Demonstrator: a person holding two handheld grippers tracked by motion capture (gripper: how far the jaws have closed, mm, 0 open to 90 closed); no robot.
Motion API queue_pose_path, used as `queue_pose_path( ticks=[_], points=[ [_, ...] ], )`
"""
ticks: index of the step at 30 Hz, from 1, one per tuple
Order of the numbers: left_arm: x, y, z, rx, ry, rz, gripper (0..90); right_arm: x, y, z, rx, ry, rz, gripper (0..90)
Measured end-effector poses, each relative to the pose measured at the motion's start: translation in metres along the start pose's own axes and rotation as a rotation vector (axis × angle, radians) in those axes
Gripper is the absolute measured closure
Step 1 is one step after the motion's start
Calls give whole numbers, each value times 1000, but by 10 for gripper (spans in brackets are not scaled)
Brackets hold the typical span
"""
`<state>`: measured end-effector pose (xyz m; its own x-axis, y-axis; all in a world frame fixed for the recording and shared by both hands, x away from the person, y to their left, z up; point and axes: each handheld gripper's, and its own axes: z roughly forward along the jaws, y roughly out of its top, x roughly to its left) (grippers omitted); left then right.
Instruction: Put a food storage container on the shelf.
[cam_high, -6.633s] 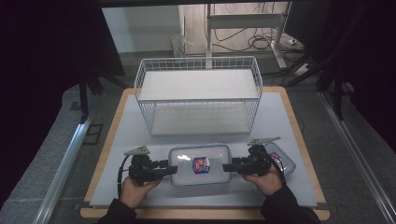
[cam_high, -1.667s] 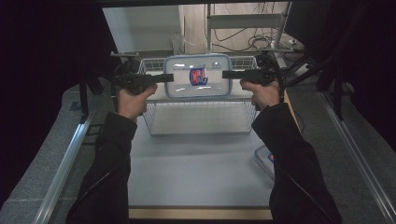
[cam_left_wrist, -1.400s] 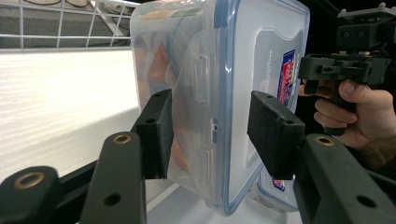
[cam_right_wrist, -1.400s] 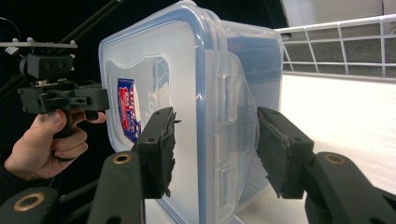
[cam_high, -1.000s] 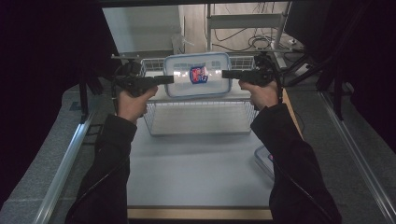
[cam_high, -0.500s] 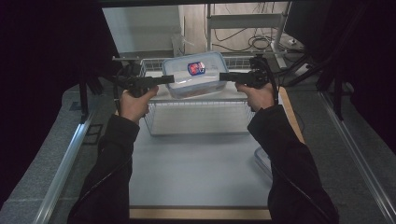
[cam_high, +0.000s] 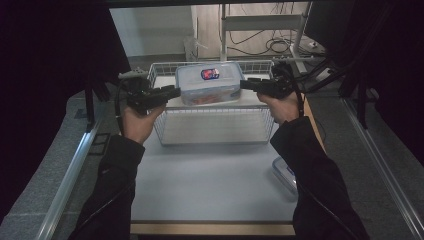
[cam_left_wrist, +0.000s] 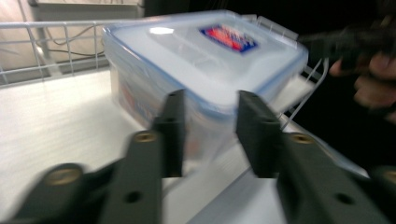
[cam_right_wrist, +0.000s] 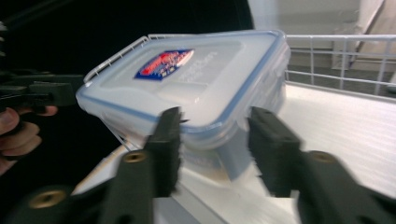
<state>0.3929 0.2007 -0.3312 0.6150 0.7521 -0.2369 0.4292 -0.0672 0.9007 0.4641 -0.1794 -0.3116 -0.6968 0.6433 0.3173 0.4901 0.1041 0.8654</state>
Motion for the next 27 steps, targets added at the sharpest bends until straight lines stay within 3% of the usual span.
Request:
queue_pose_path(
  ticks=[3,6,20,24,27],
  points=[
    [-7,-9,3,31,16,47,840,4,-5,-4,13,-31,-37,684],
    [-7,-14,10,45,6,42,881,7,-12,-2,32,-32,-58,745],
    [-2,-6,31,78,53,3,849,8,-23,9,73,-23,-85,768],
    [-6,-2,31,77,44,22,845,9,-23,10,72,-25,-90,761],
    [-14,-4,26,80,49,64,799,13,-24,9,75,-28,-122,743]
  ],
)
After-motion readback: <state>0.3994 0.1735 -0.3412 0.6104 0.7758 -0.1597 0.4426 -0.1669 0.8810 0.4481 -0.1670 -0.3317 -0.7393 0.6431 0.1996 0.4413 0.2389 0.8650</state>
